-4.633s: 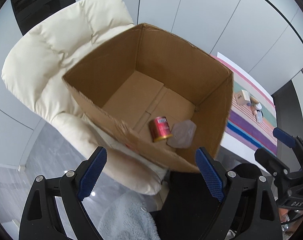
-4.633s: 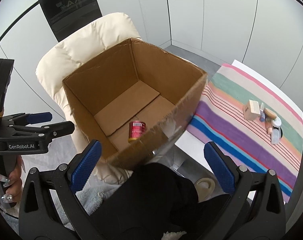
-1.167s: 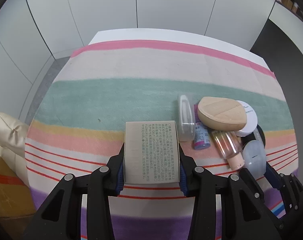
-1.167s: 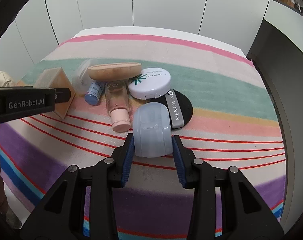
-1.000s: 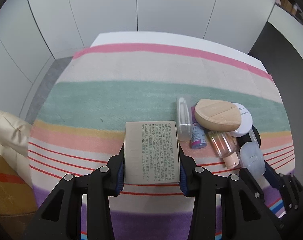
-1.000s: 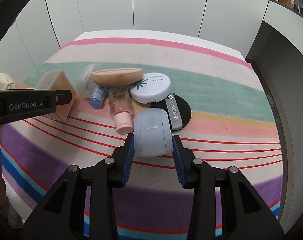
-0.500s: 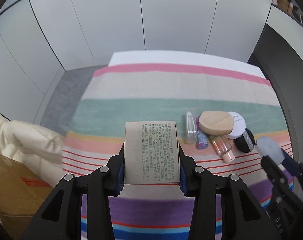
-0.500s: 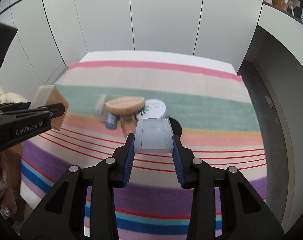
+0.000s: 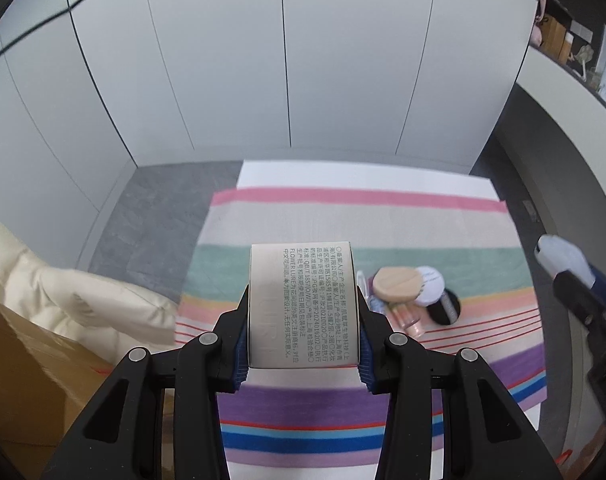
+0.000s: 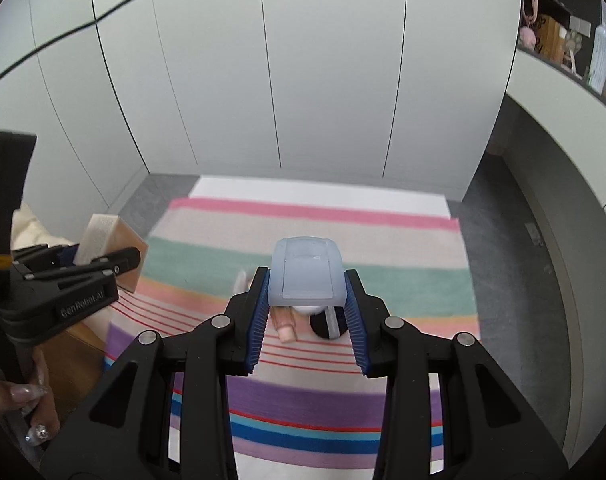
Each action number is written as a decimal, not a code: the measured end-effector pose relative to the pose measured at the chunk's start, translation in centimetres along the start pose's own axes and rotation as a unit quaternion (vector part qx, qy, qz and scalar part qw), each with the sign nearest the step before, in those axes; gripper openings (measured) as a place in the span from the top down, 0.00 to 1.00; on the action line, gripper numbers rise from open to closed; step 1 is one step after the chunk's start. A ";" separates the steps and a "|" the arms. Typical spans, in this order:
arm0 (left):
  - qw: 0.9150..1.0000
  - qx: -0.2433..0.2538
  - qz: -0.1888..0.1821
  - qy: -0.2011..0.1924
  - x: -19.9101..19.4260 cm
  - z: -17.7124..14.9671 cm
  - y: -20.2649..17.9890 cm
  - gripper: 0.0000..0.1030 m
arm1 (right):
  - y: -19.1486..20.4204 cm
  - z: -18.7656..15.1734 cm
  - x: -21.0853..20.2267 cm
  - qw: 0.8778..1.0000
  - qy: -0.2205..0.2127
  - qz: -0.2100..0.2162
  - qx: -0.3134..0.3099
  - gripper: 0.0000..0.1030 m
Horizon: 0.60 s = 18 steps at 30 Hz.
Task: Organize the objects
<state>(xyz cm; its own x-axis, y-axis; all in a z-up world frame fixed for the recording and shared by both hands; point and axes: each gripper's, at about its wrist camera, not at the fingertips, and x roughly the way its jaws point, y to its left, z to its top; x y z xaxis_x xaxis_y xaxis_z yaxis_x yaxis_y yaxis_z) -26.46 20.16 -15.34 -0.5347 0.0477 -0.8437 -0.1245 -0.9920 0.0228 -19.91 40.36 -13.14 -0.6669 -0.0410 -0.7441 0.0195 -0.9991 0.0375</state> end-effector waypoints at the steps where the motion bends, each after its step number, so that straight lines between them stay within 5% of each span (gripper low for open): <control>1: 1.000 0.000 -0.001 -0.003 -0.6 0.3 0.0 0.58 | 0.0 0.7 -0.9 1.000 -0.005 0.002 0.000 0.64; 11: 0.999 -0.021 -0.032 -0.031 -7.5 3.2 0.3 0.58 | 0.7 5.3 -8.4 0.999 -0.035 0.017 -0.022 0.64; 18: 0.999 -0.012 -0.039 -0.033 -9.0 3.0 0.1 0.58 | 1.2 5.4 -9.7 0.999 -0.038 0.007 -0.032 0.64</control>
<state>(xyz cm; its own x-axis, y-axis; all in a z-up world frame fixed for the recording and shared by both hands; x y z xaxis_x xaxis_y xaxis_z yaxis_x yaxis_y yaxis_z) -24.17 20.02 -6.15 -0.5778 0.1311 -0.8056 -0.1472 -0.9876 -0.0552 -17.47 39.60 -2.27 -0.7215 -0.0556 -0.6902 0.0751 -0.9972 0.0019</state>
